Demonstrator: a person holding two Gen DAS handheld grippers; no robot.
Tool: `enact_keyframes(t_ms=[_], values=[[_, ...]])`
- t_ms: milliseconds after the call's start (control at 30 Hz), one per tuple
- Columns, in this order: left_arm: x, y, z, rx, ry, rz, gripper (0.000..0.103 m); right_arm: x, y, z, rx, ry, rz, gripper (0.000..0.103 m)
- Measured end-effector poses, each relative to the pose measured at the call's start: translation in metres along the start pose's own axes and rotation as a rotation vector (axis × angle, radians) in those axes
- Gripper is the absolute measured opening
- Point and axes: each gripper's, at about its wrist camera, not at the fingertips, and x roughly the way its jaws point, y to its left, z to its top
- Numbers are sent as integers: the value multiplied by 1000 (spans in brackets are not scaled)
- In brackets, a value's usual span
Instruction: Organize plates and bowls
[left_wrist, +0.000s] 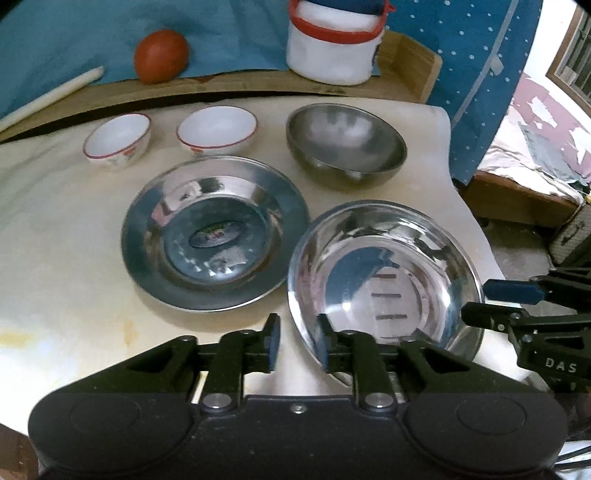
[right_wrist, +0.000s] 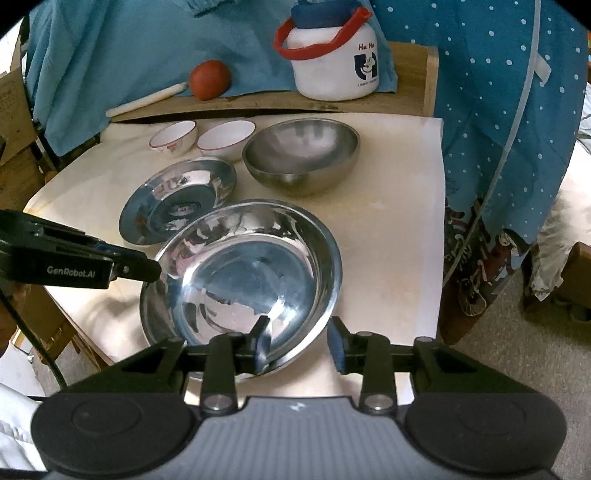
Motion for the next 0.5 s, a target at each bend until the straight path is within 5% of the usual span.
enact_keyframes(t_ms=[367,500], values=[[-23,13,0,-4,-65,80,86,-4,7,8,22,-58,-9,87],[-32,28,2,-22,-91,101,97,-2,18,13,18,-73,-14,97]])
